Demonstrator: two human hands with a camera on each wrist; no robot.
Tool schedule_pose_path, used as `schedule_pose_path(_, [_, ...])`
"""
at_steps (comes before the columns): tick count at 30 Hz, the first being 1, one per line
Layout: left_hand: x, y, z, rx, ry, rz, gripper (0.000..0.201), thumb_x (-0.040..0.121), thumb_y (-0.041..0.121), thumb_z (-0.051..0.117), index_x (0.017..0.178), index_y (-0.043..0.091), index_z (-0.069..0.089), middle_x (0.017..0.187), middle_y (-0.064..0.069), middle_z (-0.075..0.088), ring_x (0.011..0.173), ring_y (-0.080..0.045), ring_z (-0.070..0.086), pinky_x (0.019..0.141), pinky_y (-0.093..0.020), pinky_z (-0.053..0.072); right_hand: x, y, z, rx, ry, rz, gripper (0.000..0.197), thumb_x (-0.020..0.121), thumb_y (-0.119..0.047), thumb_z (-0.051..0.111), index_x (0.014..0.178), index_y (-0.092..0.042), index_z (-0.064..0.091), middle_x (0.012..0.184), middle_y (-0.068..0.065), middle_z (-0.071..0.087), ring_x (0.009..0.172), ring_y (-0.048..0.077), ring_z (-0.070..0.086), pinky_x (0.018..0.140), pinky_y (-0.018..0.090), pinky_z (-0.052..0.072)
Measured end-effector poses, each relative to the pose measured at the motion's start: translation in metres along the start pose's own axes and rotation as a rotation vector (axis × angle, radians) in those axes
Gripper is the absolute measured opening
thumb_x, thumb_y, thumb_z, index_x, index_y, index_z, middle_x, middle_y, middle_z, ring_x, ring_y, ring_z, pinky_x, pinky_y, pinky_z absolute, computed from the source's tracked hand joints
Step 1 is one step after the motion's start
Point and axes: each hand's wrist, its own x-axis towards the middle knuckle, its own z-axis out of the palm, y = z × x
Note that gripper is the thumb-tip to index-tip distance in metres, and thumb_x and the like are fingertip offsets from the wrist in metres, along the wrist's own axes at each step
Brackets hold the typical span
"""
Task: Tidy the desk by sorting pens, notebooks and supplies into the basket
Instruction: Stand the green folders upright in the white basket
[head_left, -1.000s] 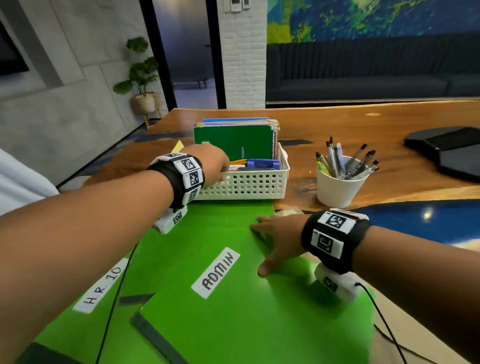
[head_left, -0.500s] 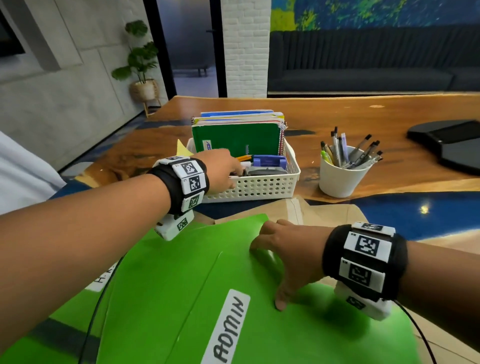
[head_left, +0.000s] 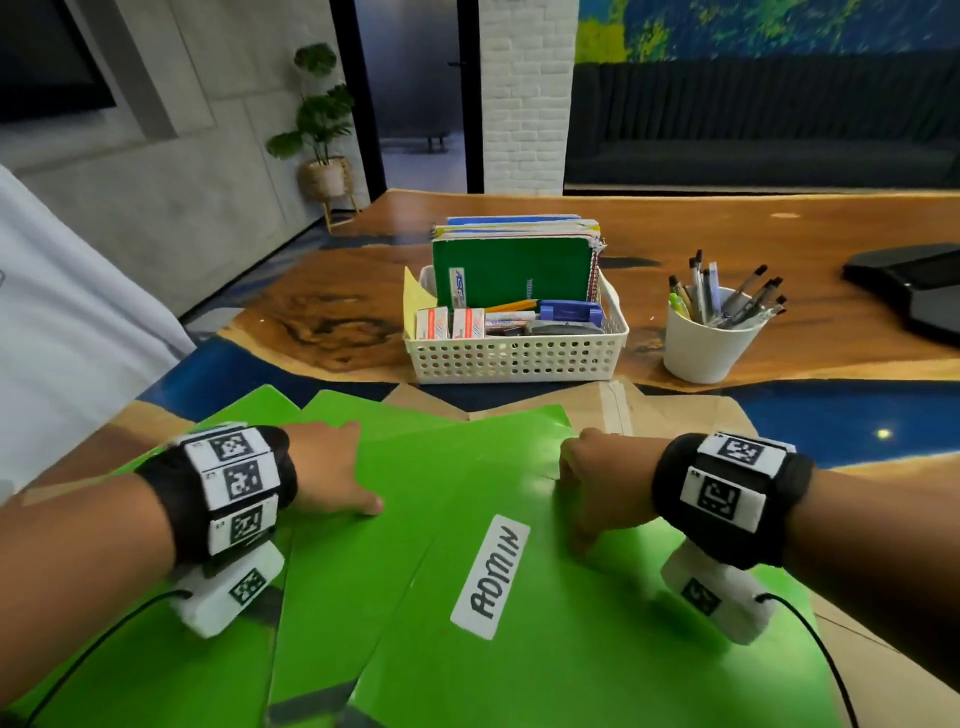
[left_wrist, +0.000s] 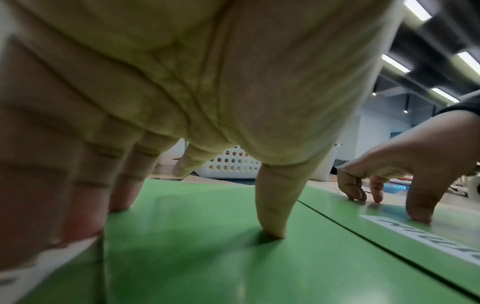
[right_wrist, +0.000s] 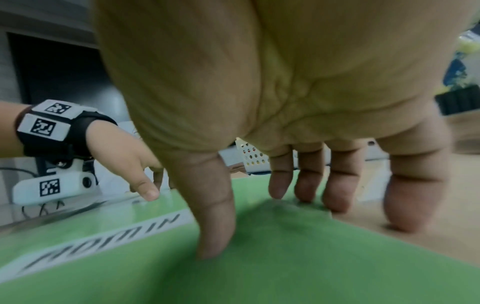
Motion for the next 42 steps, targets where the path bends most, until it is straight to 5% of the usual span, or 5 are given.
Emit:
schedule_pose_path(6, [0.001, -0.014, 0.009, -0.585, 0.079, -0.044, 0.122, 0.063, 0.06, 0.081, 0.156, 0.023, 0.01, 0.146, -0.01, 0.047, 0.123, -0.028, 0.056, 0.1, -0.04, 0.05, 0.001, -0.007, 0.009, -0.012, 0.132, 0.061, 0.063, 0.091, -0.054, 0.062, 0.136, -0.015, 0.04, 0.126, 0.011, 0.052, 0.109, 0.032, 0.059, 0.088, 0.045, 0.054])
schedule_pose_path(12, [-0.005, -0.005, 0.007, -1.474, 0.126, -0.1, 0.015, 0.093, -0.003, 0.06, 0.103, 0.008, 0.061, 0.109, -0.017, 0.069, 0.084, -0.024, 0.064, 0.073, -0.035, 0.053, 0.008, 0.002, 0.001, -0.026, 0.203, 0.041, 0.101, 0.075, -0.077, 0.062, 0.151, -0.02, 0.027, 0.147, 0.009, 0.04, 0.132, 0.03, 0.043, 0.105, 0.047, 0.046])
schedule_pose_path(19, [-0.029, 0.039, 0.0, -1.452, 0.009, 0.168, 0.071, 0.084, -0.016, 0.063, 0.138, 0.026, 0.045, 0.131, -0.015, 0.056, 0.085, -0.027, 0.071, 0.07, -0.042, 0.062, 0.012, 0.005, -0.018, -0.057, 0.312, 0.004, 0.111, 0.07, -0.091, 0.046, 0.154, -0.023, 0.022, 0.157, 0.002, 0.036, 0.141, 0.027, 0.039, 0.116, 0.051, 0.033])
schedule_pose_path(35, [-0.1, -0.033, -0.175, -0.889, 1.135, 0.225, 0.101, 0.071, 0.067, 0.075, 0.151, 0.031, 0.024, 0.128, 0.002, 0.055, 0.111, -0.016, 0.058, 0.096, -0.039, 0.049, -0.085, 0.047, -0.147, 0.916, 0.967, -0.239, 0.05, 0.078, -0.023, 0.084, 0.123, -0.017, 0.064, 0.105, -0.004, 0.075, 0.089, 0.007, 0.074, 0.074, 0.03, 0.062])
schedule_pose_path(42, [-0.056, -0.003, -0.126, -1.654, 0.625, 0.391, 0.049, 0.097, 0.005, 0.056, 0.142, 0.018, 0.04, 0.123, -0.007, 0.068, 0.088, -0.016, 0.069, 0.06, -0.028, 0.057, -0.031, 0.045, -0.062, 1.381, 0.88, -0.158, 0.043, 0.083, 0.0, 0.075, 0.123, -0.008, 0.061, 0.113, 0.009, 0.073, 0.1, 0.027, 0.073, 0.088, 0.054, 0.058])
